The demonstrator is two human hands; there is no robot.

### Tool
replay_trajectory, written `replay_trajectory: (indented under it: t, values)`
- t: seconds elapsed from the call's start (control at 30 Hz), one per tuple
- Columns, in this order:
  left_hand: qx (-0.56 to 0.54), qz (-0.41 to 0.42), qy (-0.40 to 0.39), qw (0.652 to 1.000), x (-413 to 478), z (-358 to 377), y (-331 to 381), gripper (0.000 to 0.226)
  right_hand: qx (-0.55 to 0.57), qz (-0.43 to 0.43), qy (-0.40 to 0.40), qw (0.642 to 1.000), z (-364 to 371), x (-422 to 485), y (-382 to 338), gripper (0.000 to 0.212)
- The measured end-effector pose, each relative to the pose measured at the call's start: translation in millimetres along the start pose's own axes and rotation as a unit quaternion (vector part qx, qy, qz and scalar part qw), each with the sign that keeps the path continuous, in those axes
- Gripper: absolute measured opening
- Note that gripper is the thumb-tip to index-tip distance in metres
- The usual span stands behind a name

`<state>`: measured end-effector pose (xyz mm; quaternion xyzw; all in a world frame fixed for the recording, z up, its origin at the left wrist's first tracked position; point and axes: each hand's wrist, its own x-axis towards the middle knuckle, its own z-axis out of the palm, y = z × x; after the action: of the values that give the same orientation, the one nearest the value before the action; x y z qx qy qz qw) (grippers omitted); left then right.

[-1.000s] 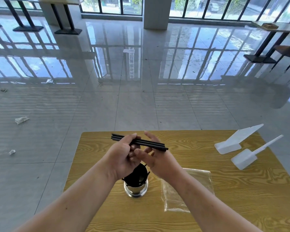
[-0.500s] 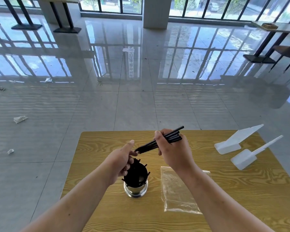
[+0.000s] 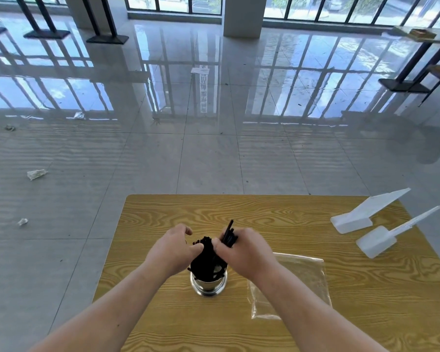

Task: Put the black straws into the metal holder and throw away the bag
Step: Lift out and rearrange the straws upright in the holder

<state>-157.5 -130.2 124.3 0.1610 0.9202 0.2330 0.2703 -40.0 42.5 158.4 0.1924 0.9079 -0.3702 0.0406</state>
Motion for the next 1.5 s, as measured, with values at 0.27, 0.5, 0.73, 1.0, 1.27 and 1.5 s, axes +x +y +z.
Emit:
replay_trajectory:
  t: [0.27, 0.5, 0.73, 1.0, 1.27, 1.5]
  values:
    - [0.063, 0.036, -0.016, 0.997, 13.4, 13.3, 2.0, 0.068, -0.061, 0.038, -0.063, 0.995, 7.2, -3.8, 23.5, 0.048]
    - [0.087, 0.085, -0.007, 0.993, 15.5, 18.4, 7.3, 0.017, -0.044, 0.035, -0.057, 0.997, 0.6, -6.9, 34.7, 0.039]
    - [0.109, 0.115, 0.006, 0.987, 17.2, 11.2, 15.4, 0.005, -0.031, 0.033, -0.029, 0.999, 1.6, -6.4, 37.5, 0.03]
    - [0.127, 0.141, 0.016, 0.982, 10.8, -11.5, 23.9, 0.007, -0.015, 0.03, -0.027, 0.999, 5.8, -2.8, 31.2, 0.019]
    - [0.114, 0.154, 0.031, 0.981, 1.3, -42.7, 41.9, 0.011, -0.011, 0.014, -0.016, 1.0, 8.7, -1.7, 25.5, 0.012]
    - [0.1, 0.156, 0.042, 0.982, -10.4, -70.7, 58.5, 0.011, 0.002, 0.005, -0.008, 1.0, 8.3, -5.1, 22.1, 0.012]
